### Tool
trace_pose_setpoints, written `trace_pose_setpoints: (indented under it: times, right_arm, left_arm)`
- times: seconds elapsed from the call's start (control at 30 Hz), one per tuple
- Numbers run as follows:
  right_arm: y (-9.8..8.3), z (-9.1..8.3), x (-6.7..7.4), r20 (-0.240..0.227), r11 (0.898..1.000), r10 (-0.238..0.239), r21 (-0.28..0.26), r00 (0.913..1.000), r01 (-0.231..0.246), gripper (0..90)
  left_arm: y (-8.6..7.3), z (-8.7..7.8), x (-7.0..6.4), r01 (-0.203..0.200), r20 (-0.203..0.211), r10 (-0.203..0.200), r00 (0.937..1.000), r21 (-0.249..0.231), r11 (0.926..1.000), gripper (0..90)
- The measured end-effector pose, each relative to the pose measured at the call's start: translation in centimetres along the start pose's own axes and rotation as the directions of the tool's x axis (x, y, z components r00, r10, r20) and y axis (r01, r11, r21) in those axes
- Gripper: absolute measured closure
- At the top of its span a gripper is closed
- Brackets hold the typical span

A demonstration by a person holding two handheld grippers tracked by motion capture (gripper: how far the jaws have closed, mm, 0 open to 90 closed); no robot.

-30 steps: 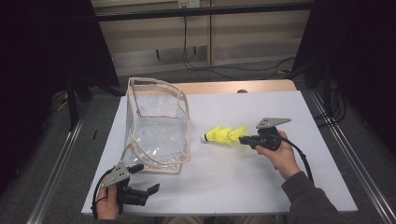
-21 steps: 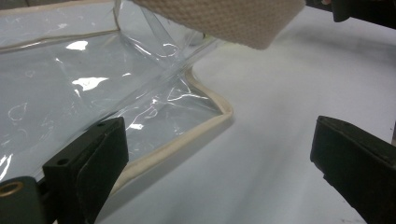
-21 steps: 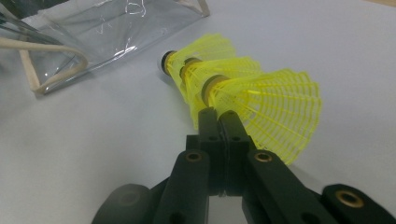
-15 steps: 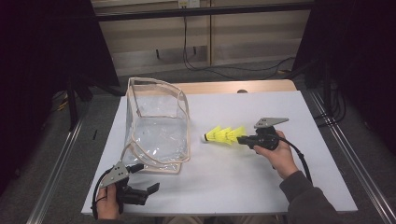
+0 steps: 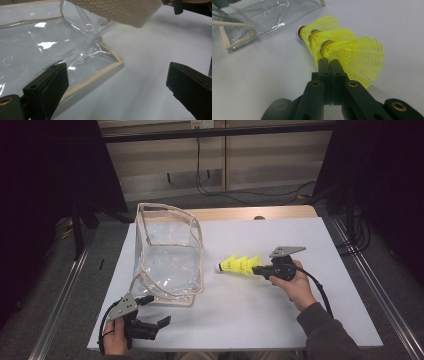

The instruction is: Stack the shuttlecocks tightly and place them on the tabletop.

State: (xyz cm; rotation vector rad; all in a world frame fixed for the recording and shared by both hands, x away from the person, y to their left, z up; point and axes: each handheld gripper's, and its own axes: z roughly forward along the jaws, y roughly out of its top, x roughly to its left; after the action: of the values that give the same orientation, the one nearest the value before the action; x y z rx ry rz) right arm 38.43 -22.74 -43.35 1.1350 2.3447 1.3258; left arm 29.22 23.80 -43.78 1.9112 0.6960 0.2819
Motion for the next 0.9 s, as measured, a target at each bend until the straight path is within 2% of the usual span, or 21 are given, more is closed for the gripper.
trace_pose_setpoints:
  times: [0.33, 0.9]
  right_arm:
    - [0.0, 0.5, 0.2, -0.005, 1.000, 0.012, -0.006, 0.9999, -0.012, 89.3]
    - [0.4, 1.1, 0.8, -0.016, 1.000, 0.004, -0.006, 0.9999, -0.004, 89.0]
  left_arm:
    - [0.0, 0.0, 0.0, 0.000, 0.004, 0.000, 1.0000, -0.003, 1.0000, 3.9]
    - [0.0, 0.0, 0.0, -0.002, 0.002, 0.002, 1.0000, 0.002, 1.0000, 3.9]
